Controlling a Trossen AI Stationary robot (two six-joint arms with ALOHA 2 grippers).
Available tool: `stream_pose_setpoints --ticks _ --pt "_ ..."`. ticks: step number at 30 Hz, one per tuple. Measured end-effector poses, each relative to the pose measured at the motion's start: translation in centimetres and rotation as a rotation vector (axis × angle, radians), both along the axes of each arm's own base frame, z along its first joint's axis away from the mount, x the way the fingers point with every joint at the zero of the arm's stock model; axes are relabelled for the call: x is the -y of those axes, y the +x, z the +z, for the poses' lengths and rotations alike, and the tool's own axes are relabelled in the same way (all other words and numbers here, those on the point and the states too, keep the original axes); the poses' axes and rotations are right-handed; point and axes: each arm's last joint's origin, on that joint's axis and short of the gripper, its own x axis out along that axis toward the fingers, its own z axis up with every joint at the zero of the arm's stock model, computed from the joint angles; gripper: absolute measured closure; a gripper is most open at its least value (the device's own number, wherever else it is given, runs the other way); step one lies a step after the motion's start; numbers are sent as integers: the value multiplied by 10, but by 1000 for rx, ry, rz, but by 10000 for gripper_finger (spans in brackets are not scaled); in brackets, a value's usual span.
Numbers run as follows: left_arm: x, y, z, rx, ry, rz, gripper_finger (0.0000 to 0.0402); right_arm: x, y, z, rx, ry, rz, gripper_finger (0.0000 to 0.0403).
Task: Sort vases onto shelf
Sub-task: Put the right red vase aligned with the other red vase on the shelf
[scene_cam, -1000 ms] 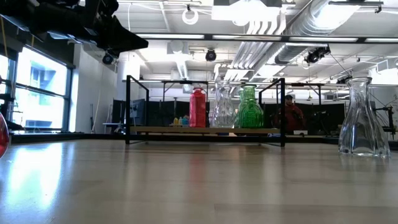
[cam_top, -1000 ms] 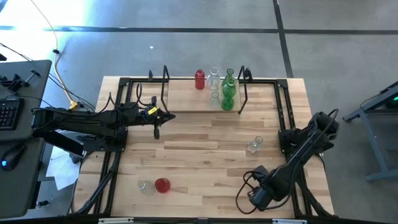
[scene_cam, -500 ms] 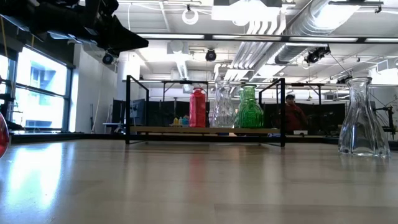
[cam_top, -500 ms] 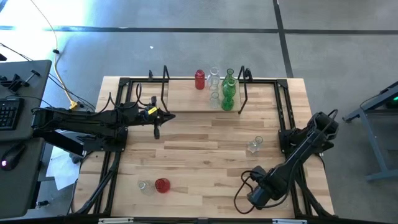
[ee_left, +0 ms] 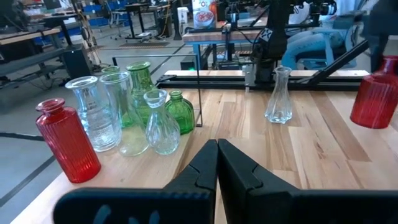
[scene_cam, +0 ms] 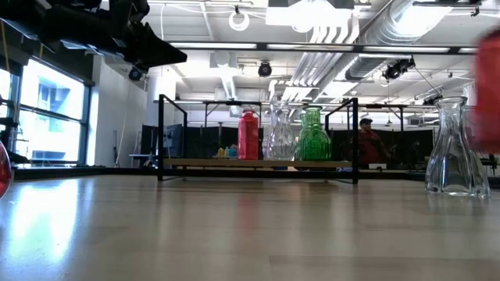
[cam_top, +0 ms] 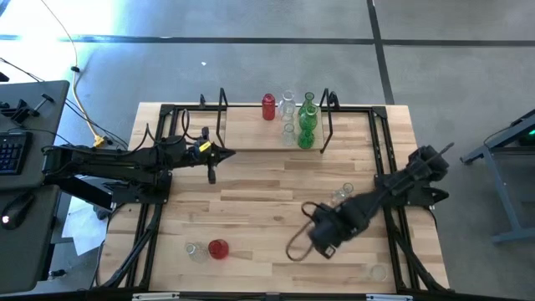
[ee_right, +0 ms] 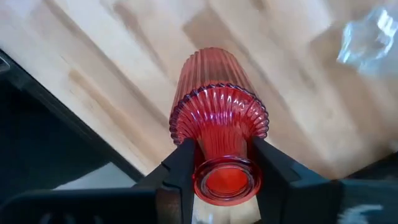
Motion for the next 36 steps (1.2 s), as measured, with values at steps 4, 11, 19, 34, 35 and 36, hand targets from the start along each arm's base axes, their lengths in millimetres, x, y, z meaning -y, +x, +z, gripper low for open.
stream_pose_setpoints --ticks 4,11,19,34,35,36 --pt "0 0 -1 -7 1 -1 401 26 15 17 56 -21 53 311" --pt "0 0 -1 -14 18 -3 401 77 46 40 175 -68 165 311" --pt "0 0 -1 -16 25 -5 401 129 106 39 173 -129 404 311" --pt "0 0 -1 -16 25 -5 401 202 169 -5 108 -186 650 311" --pt "0 0 -1 -16 25 -5 401 204 170 -9 98 -186 654 311" --pt "0 0 -1 -16 25 -5 401 206 171 -12 93 -187 658 311"
